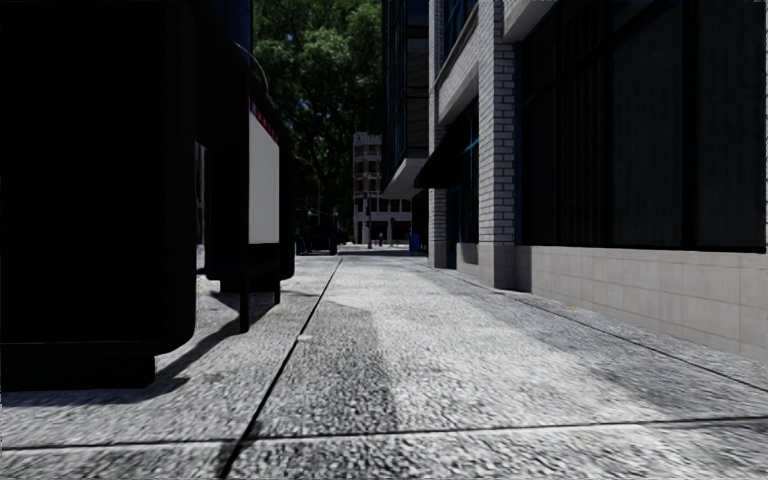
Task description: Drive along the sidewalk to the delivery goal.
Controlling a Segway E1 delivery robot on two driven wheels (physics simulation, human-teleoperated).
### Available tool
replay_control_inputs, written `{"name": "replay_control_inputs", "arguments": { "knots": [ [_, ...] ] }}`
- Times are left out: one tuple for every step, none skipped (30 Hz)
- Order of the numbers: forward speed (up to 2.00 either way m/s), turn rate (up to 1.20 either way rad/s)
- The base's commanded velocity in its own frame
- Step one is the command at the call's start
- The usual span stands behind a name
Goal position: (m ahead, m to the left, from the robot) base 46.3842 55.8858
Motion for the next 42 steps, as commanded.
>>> {"name": "replay_control_inputs", "arguments": {
  "knots": [
    [2.0,0.0],
    [2.0,0.0],
    [2.0,0.0],
    [2.0,0.0],
    [2.0,0.0],
    [2.0,0.0],
    [2.0,0.0],
    [2.0,0.0],
    [2.0,0.0],
    [2.0,0.0],
    [2.0,0.0],
    [2.0,0.0],
    [2.0,0.0],
    [2.0,0.0],
    [2.0,0.0],
    [2.0,0.0],
    [2.0,0.0],
    [2.0,0.0],
    [2.0,0.0],
    [2.0,0.0],
    [2.0,0.0],
    [2.0,0.0],
    [2.0,0.0],
    [2.0,0.05],
    [2.0,0.09],
    [2.0,0.09],
    [2.0,0.1],
    [2.0,0.1],
    [2.0,0.1],
    [2.0,0.1],
    [2.0,0.1],
    [2.0,0.11],
    [2.0,0.11],
    [2.0,0.13],
    [2.0,0.13],
    [2.0,0.15],
    [2.0,0.15],
    [2.0,0.15],
    [2.0,0.15],
    [2.0,0.15],
    [2.0,0.11],
    [2.0,0.0]
  ]
}}
